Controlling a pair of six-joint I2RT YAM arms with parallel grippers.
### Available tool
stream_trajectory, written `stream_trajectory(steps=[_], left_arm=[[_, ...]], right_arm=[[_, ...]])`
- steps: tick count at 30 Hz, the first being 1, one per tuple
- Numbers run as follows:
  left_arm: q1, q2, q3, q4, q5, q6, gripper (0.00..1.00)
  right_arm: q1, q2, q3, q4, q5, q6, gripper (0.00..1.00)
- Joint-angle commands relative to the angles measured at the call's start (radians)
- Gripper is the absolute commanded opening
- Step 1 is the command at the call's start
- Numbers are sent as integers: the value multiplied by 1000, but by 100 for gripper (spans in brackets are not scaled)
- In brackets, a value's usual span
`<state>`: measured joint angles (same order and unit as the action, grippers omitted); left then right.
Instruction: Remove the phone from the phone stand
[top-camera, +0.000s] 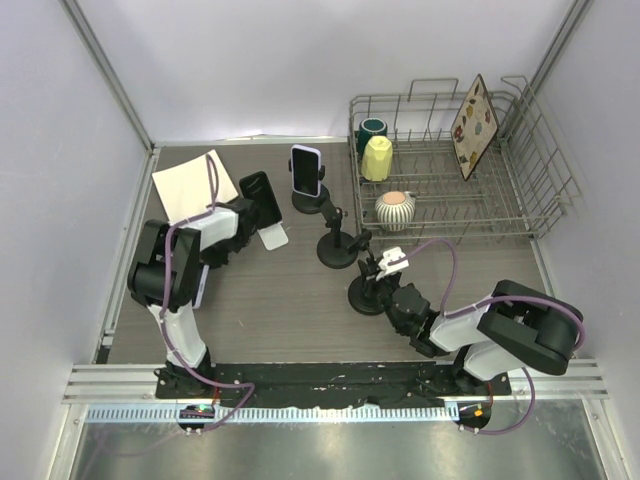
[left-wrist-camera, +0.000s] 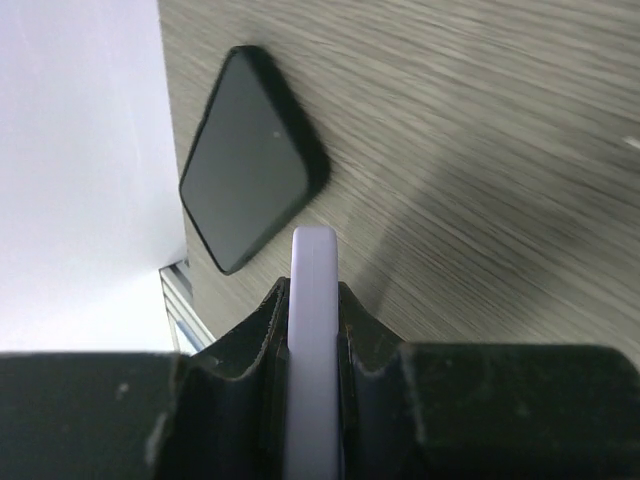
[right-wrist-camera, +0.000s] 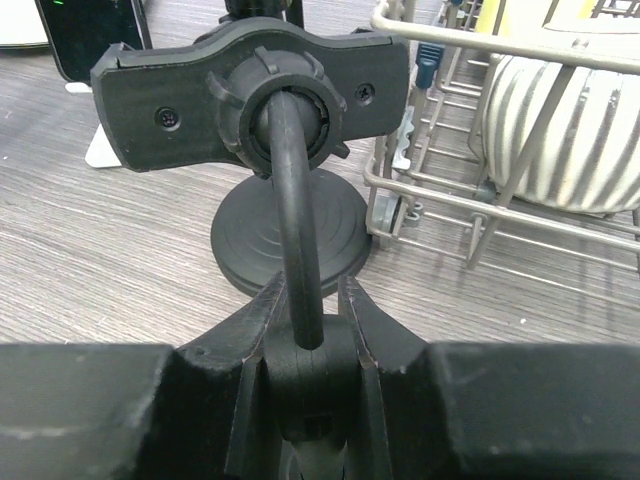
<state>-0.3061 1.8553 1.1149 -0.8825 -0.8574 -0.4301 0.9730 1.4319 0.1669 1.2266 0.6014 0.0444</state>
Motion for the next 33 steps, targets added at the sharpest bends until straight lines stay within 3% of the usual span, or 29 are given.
stream_trajectory(steps=[1,12,13,14,17,24,33], left_arm=[[71,15,39,-26,-115,-4,6],[104,151,48,30,-120,34,18],[104,148,46,33,-118,36,22],[102,147,45,36,-117,37,33],[102,134,45,36,-109,39,47],[91,97,51,20,-109,36,53],[79,-42,28,22,9,51,81]], right_arm=[[-5,-42,-3,102,55,-26,1],[-8,-73,-15,106,77,-34,1],[-8,-77,-15,108,80,-35,1],[-10,-77,-15,108,81,-35,1],[-10,-79,-17,108,87,-40,1],[-13,-80,-17,106,83,-40,1],[-13,-97,-21,100,84,-64,1]])
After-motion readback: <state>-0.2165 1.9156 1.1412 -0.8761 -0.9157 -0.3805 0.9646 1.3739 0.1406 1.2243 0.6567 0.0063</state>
